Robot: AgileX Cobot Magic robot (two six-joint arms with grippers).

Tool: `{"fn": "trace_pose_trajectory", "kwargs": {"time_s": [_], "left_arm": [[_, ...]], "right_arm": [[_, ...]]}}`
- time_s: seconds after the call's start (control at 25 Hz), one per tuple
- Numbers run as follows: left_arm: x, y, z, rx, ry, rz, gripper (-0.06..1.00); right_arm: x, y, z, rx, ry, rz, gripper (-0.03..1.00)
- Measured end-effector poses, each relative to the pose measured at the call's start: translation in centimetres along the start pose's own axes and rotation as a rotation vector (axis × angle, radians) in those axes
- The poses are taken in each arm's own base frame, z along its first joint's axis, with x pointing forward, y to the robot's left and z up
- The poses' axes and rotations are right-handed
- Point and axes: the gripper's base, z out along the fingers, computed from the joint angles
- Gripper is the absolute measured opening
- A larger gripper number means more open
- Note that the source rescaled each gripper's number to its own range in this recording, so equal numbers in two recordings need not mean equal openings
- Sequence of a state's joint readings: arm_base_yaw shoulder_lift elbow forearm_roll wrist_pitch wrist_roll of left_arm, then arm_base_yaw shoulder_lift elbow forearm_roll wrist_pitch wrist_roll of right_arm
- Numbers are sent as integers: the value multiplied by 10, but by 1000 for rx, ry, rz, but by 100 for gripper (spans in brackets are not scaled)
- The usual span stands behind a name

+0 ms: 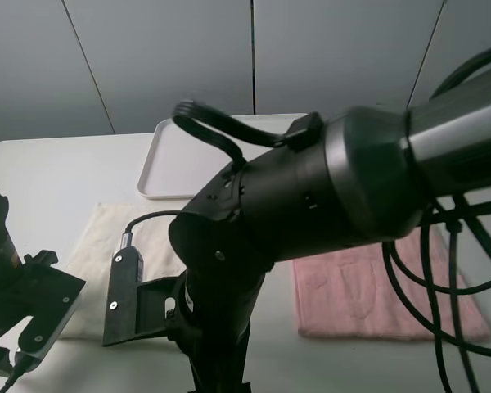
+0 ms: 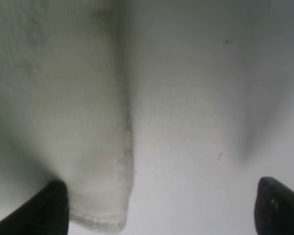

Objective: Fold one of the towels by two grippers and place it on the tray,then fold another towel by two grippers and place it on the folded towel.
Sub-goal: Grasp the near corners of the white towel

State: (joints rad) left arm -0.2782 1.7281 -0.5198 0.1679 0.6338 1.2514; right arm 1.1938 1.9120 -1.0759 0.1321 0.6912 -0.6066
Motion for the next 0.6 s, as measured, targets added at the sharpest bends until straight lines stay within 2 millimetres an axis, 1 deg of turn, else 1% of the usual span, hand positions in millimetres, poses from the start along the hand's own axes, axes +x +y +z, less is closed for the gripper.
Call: {"fn": "trace_pose_trajectory", "kwargs": {"time_s": [0.16,0.28,0.6], "left_arm": [[0,0,0,0,1,-10,99],[0,0,0,0,1,-16,99],[0,0,0,0,1,-16,99]], "right_arm": [[-14,-7,12,0,49,13,100],[-19,-11,19,5,68,7,100],[-14,-15,36,22,133,0,100]]}}
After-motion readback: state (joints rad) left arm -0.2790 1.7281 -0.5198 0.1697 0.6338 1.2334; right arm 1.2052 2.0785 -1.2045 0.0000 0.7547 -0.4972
